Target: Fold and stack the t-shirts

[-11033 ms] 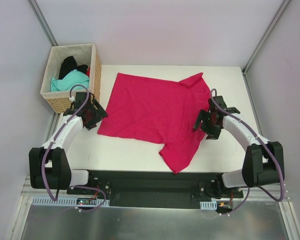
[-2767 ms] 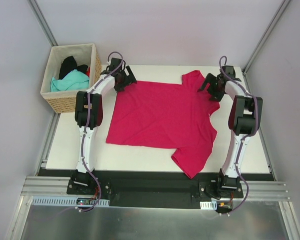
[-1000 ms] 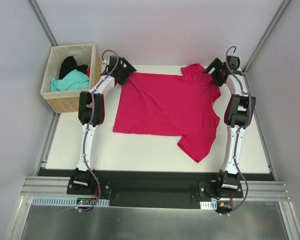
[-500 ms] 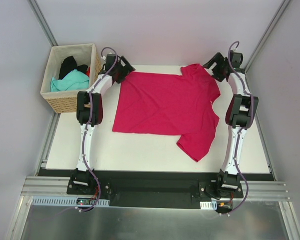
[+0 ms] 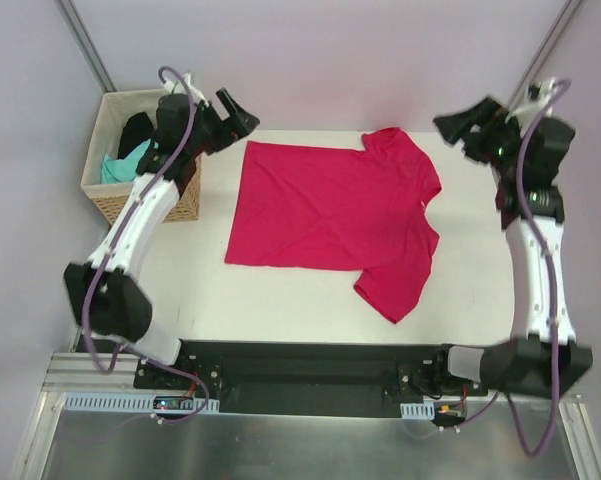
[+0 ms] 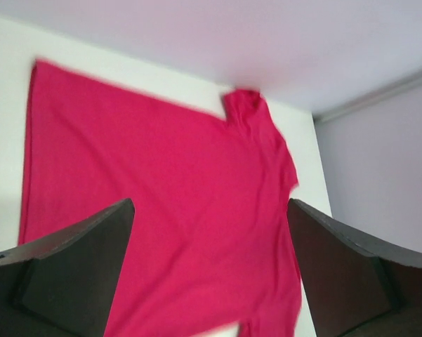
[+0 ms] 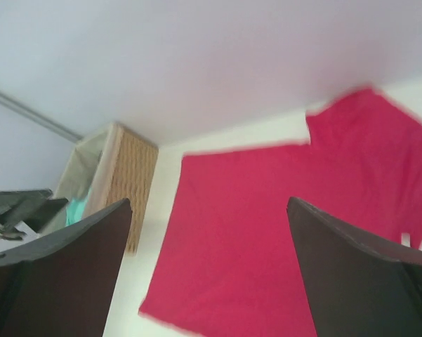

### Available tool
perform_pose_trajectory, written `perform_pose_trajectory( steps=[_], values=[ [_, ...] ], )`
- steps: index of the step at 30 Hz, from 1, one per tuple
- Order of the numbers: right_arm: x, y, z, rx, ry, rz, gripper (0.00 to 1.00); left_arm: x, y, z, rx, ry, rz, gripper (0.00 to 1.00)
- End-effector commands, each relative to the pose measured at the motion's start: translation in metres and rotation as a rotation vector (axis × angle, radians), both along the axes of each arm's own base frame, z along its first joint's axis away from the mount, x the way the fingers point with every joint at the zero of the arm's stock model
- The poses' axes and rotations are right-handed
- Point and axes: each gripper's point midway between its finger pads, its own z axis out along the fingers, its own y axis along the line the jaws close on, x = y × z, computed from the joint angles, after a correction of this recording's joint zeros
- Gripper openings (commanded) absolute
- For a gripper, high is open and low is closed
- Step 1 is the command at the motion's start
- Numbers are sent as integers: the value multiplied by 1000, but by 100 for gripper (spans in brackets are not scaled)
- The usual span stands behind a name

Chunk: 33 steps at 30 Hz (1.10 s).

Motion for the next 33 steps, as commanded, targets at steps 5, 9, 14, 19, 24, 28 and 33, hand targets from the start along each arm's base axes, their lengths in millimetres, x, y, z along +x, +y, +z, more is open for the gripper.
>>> perform_pose_trajectory(
  steps=[5,9,14,19,24,28,33],
  values=[
    [-180,1,-228,54,706,-173,97,-168,38,-157,30,455,177,86],
    [-246,-3,-278,70,844,-269,97,-208,49,-202,-15,566,254,80],
    [-255,10,-291,177,800,-257,97,-213,42,-216,-28,625,215,79],
    [-209,-3,-262,54,698,-230,97,-186,34,-191,23,531,147,83],
    [-136,-8,-228,12,687,-183,97,-136,23,-166,87,456,99,85],
    [-75,-5,-217,-2,699,-116,96,-109,25,-167,121,460,133,85],
    [-28,6,-191,24,626,-31,97,-95,22,-170,140,483,128,83]
  ],
)
